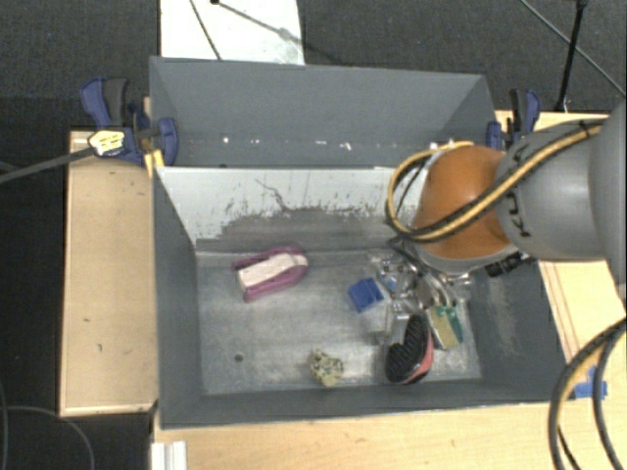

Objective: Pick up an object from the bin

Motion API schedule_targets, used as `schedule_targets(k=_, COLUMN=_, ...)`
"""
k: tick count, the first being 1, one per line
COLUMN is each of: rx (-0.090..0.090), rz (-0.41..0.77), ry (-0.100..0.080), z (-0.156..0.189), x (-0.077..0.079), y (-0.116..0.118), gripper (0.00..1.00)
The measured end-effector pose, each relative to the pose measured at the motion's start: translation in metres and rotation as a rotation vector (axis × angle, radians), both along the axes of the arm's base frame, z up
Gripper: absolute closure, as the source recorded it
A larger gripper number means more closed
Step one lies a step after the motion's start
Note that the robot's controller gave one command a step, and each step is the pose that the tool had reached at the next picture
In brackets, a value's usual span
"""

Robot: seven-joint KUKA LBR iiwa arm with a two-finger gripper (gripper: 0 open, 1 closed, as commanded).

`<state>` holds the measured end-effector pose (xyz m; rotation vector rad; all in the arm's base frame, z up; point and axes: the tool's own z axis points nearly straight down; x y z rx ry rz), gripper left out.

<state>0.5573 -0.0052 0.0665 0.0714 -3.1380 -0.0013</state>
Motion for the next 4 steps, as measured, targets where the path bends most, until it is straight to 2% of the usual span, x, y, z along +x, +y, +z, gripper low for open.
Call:
schedule_targets(k=1, rx=-0.001, rz=-0.12, ry=-0.011, z=0.035, x=0.001, y=-0.027, gripper=0.0)
schedule_targets(k=2, rx=-0.003, rz=-0.106, ry=-0.008, z=0.037, x=-0.016, y=-0.096, gripper=0.0)
schedule_targets(k=3, rx=-0.002, rz=0.067, ry=-0.015, z=0.005, x=-0.076, y=-0.106, gripper=0.0)
schedule_targets(k=4, rx=-0.002, rz=0.067, ry=-0.019, z=0.006, x=-0.074, y=-0.105, gripper=0.0)
